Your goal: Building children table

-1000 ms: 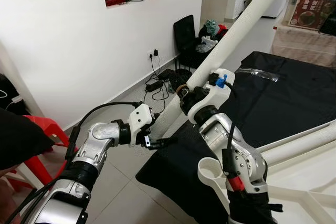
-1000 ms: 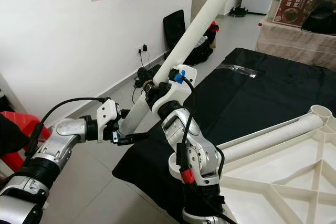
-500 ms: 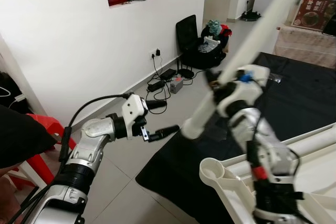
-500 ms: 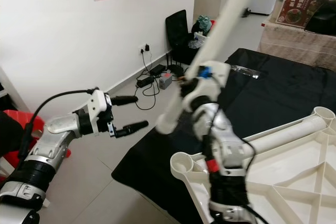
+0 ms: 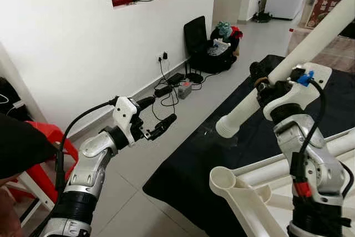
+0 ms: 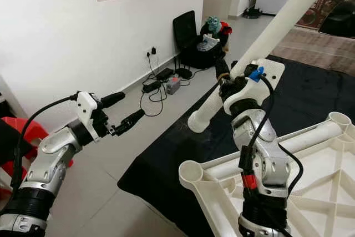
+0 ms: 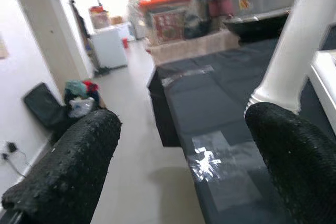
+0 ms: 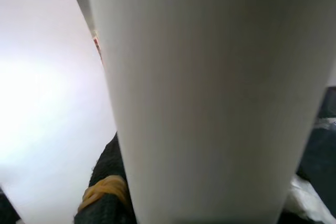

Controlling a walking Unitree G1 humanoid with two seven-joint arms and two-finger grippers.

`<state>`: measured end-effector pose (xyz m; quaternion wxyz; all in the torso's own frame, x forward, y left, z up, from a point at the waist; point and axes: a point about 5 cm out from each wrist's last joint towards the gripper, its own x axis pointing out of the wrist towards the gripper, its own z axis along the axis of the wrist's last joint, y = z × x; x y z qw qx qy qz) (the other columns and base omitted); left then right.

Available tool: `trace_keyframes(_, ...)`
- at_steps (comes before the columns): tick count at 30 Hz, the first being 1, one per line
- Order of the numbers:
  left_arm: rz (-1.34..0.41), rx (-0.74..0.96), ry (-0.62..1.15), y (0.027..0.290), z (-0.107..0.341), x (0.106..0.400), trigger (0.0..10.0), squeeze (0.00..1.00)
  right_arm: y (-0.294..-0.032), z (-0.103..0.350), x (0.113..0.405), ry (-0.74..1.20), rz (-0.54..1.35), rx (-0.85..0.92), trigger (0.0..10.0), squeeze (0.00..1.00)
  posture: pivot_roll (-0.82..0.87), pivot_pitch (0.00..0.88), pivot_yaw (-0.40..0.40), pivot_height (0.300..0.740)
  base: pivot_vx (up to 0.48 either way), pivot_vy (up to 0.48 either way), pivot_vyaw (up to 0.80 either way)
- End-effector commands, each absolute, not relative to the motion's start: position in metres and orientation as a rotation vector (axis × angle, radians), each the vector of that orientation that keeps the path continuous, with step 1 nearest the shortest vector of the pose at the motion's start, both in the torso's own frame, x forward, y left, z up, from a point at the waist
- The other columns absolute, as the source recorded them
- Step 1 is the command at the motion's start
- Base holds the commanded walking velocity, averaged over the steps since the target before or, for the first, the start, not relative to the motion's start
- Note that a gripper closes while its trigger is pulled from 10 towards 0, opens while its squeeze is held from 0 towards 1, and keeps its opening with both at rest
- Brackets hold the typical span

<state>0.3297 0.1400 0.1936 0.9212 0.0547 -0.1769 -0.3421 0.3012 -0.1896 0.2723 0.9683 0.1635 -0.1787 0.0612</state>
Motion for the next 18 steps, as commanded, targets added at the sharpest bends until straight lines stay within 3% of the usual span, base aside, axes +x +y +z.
trace_keyframes(1, -0.672, 0.093, -0.345, 0.141, 0.19, 0.327, 10.0, 0.35, -0.183, 0.282, 0.289, -0.423, 0.197, 0.367, 0.0, 0.0, -0.01, 0.0, -0.011, 0.74, 0.0, 0.0, 0.0)
trace_keyframes(2, -0.668, 0.087, -0.34, 0.138, 0.188, 0.325, 10.0, 0.14, -0.178, 0.284, 0.281, -0.447, 0.243, 0.381, 0.0, 0.0, -0.01, 0.0, -0.011, 0.74, 0.0, 0.0, 0.0)
trace_keyframes(3, -0.67, 0.081, -0.335, 0.135, 0.186, 0.322, 10.0, 0.05, -0.174, 0.284, 0.275, -0.455, 0.284, 0.389, 0.0, 0.0, -0.01, 0.0, -0.011, 0.74, 0.0, 0.0, 0.0)
trace_keyframes(5, -0.672, 0.08, -0.331, 0.133, 0.185, 0.32, 10.0, 0.0, -0.17, 0.281, 0.272, -0.446, 0.307, 0.395, 0.0, 0.0, -0.01, 0.0, -0.01, 0.74, 0.0, 0.0, 0.0)
trace_keyframes(14, -0.661, 0.069, -0.323, 0.127, 0.186, 0.317, 10.0, 0.0, -0.161, 0.263, 0.265, -0.378, 0.322, 0.422, 0.0, 0.0, -0.01, 0.0, -0.011, 0.74, 0.0, 0.0, 0.0)
trace_keyframes(18, -0.671, 0.065, -0.319, 0.123, 0.187, 0.316, 10.0, 0.0, -0.158, 0.257, 0.266, -0.359, 0.306, 0.406, 0.0, 0.0, 0.0, 0.0, -0.013, 0.74, 0.0, -0.435, 0.18)
